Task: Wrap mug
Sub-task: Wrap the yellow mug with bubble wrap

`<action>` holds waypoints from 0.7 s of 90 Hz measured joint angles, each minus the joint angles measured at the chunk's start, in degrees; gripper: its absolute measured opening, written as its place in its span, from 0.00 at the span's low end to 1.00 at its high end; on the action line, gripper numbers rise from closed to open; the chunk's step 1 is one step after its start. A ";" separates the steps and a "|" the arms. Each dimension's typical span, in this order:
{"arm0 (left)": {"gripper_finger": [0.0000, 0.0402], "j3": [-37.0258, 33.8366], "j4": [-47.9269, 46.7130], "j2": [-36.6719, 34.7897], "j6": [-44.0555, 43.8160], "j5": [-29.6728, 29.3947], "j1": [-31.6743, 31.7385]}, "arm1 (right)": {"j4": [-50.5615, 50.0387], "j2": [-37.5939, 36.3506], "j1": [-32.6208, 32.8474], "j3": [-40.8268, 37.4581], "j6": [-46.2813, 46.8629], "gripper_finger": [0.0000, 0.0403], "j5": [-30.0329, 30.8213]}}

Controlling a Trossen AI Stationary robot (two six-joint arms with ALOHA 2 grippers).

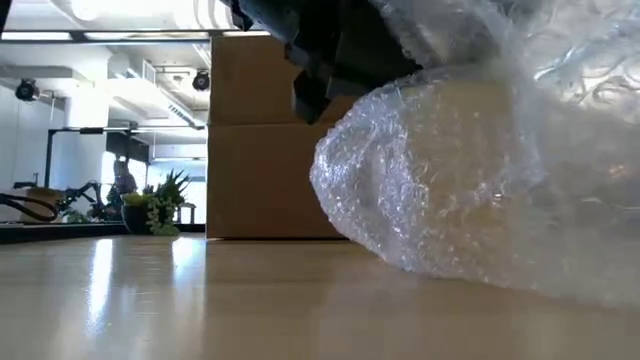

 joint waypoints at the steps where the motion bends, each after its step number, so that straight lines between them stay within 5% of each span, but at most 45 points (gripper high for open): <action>1: 0.00 0.00 -0.02 -0.03 -0.01 -0.01 0.00 | 0.13 0.07 -0.15 -0.26 0.02 0.05 0.00; 47: 0.00 0.11 -19.14 -13.23 -6.56 3.33 -2.60 | 6.91 0.99 -4.06 -7.28 -0.84 0.05 -0.76; 63: 0.00 -2.28 -18.98 -12.44 -8.40 1.80 -3.65 | 10.58 0.99 -5.62 -9.02 -1.03 0.05 -2.20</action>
